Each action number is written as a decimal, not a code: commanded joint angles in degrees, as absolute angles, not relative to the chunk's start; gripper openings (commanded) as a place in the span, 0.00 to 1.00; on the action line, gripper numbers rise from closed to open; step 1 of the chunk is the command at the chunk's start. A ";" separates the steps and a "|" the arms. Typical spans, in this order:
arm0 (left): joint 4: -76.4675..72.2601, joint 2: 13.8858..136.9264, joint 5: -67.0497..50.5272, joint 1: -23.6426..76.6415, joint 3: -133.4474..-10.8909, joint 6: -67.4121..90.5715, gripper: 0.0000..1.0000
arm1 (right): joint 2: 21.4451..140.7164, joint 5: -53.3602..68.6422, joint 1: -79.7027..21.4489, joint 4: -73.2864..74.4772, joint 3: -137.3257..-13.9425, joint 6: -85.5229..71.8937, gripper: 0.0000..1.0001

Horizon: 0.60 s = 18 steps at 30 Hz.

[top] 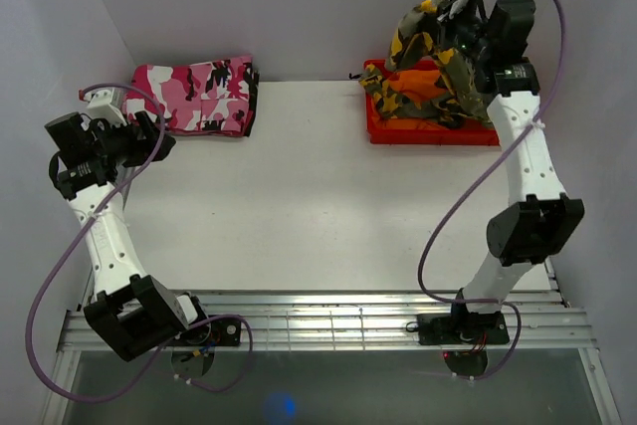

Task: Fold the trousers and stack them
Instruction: Grab the trousers from the pile, then move the trousers to the center of the board

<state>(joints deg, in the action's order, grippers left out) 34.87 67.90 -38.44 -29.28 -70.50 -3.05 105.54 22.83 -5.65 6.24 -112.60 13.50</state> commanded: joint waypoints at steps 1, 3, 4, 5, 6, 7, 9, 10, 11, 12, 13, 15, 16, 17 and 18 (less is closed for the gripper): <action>35.79 66.81 -44.97 -29.09 -74.00 -2.82 0.93 | 88.90 53.62 -7.38 14.07 -111.27 25.62 0.08; 34.73 65.58 -47.27 -29.09 -73.65 -2.73 0.93 | 85.71 57.46 -7.47 20.45 -110.57 29.95 0.08; 34.37 64.96 -48.33 -29.18 -73.22 -2.99 0.93 | 83.87 58.70 -7.47 23.44 -109.61 35.37 0.08; 34.02 64.43 -51.39 -29.09 -73.13 -3.34 0.93 | 80.02 60.02 -7.38 26.42 -106.21 38.46 0.08; 33.93 64.08 -52.98 -29.09 -73.04 -3.77 0.93 | 78.15 60.03 -7.47 32.28 -103.91 41.63 0.08; 33.93 63.38 -54.91 -29.09 -72.86 -5.08 0.93 | 75.87 59.86 -7.47 34.95 -101.19 48.01 0.08; 35.85 63.11 -60.97 -29.09 -72.95 -7.72 0.94 | 69.63 58.54 -7.47 38.74 -91.09 52.19 0.08; 36.99 63.11 -63.17 -29.00 -73.04 -11.13 0.94 | 67.43 58.62 -7.47 38.59 -87.31 53.08 0.08; 39.09 63.11 -65.98 -28.83 -72.86 -12.81 0.95 | 63.76 58.97 -7.73 37.89 -79.53 52.82 0.08; 39.89 63.11 -66.61 -27.78 -72.51 -14.22 0.95 | 62.15 58.80 -9.30 36.40 -75.63 51.69 0.08; 40.69 63.11 -66.62 -27.08 -71.99 -17.37 0.96 | 60.57 58.28 -10.71 31.43 -72.02 49.77 0.08; 42.36 63.11 -63.48 -23.15 -69.97 -20.46 0.96 | 57.93 55.56 -15.96 27.70 -63.51 46.06 0.08; 42.97 63.19 -61.37 -21.38 -69.35 -22.13 0.96 | 57.66 54.50 -18.00 27.42 -61.54 46.40 0.08; 44.11 63.54 -59.00 -19.36 -68.21 -25.19 0.96 | 57.74 52.14 -21.32 30.99 -60.04 51.63 0.08; 44.82 63.63 -55.23 -15.77 -67.77 -26.79 0.96 | 58.01 50.90 -22.58 34.59 -58.03 56.03 0.08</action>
<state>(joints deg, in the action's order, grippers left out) 39.66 64.07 -59.40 -22.37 -70.00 -17.10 58.33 54.50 -17.30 31.77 -62.17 47.09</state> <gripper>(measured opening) 0.950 0.109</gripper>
